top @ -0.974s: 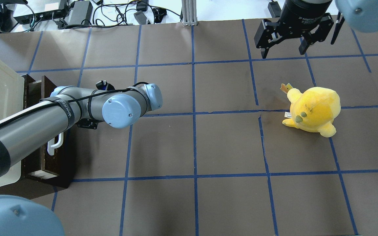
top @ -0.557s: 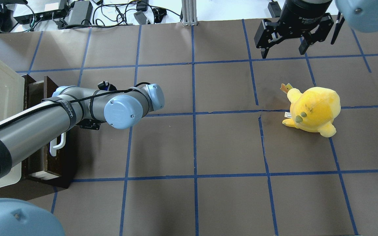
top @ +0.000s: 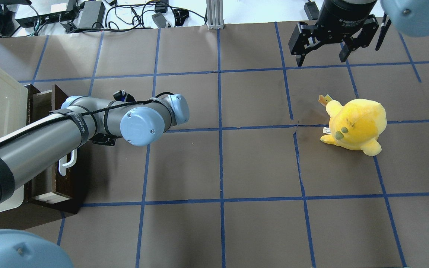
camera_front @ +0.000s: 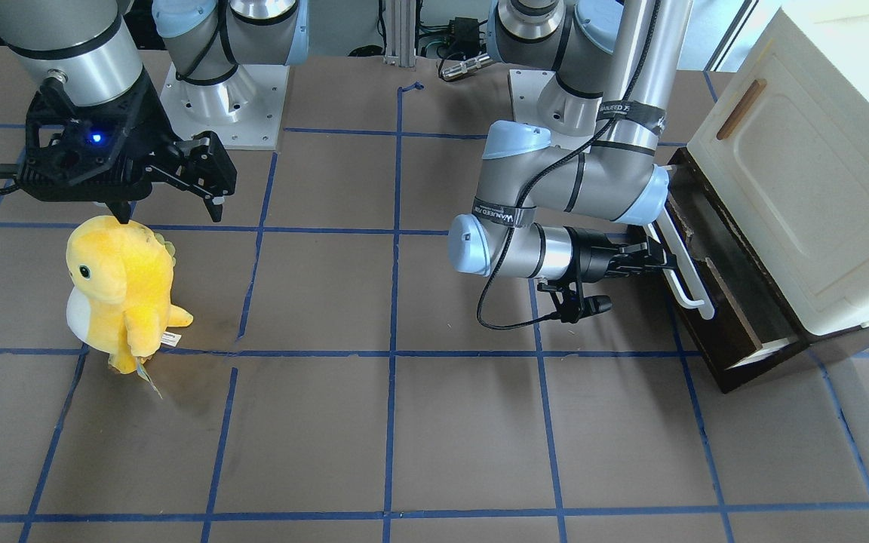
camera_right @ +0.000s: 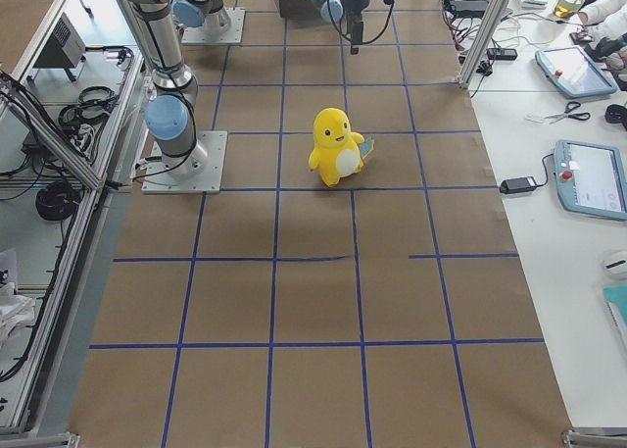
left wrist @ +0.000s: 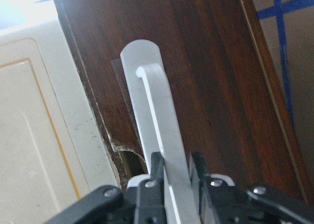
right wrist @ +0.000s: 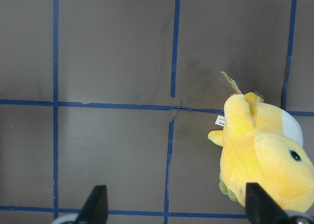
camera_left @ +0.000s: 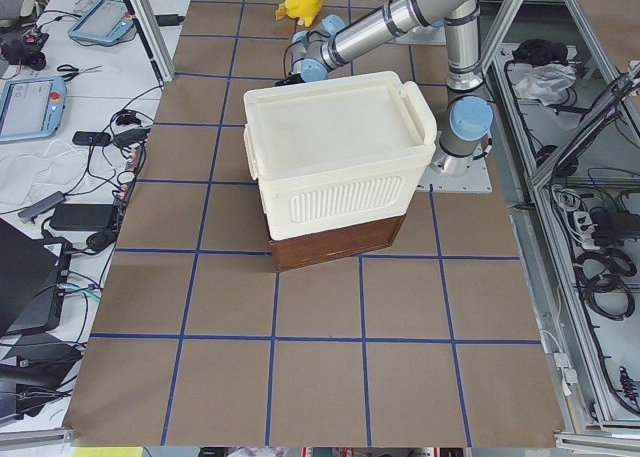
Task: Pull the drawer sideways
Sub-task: 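Keep pulling the drawer out of the cabinet with the left gripper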
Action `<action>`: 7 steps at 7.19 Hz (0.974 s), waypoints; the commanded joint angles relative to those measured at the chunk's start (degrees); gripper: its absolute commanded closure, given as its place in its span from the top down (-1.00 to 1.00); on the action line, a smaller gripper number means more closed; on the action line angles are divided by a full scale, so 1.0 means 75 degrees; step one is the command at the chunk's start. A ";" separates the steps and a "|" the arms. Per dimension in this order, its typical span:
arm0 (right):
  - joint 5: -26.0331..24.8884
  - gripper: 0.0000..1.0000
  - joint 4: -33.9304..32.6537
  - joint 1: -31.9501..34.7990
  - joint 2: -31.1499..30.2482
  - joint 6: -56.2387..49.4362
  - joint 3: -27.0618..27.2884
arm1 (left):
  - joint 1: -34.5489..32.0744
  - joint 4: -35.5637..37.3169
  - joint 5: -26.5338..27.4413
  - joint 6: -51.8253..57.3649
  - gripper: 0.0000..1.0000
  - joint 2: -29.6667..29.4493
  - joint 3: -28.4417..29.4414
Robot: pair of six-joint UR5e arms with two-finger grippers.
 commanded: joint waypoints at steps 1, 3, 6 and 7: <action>0.0000 1.00 0.0000 0.0000 0.0000 0.0000 0.0000 | -0.0015 -0.0009 -0.0001 0.0002 -0.53 0.0001 0.0019; 0.0000 1.00 0.0000 0.0000 0.0000 -0.0012 0.0000 | -0.0155 0.0026 -0.0001 0.0002 -0.52 -0.0034 0.0042; 0.0000 1.00 0.0000 0.0000 0.0000 0.0000 0.0000 | -0.0202 0.0038 0.0011 0.0002 -0.52 -0.0034 0.0042; 0.0000 1.00 0.0000 0.0000 0.0000 0.0000 0.0000 | -0.0307 0.0050 0.0022 0.0002 -0.52 -0.0034 0.0042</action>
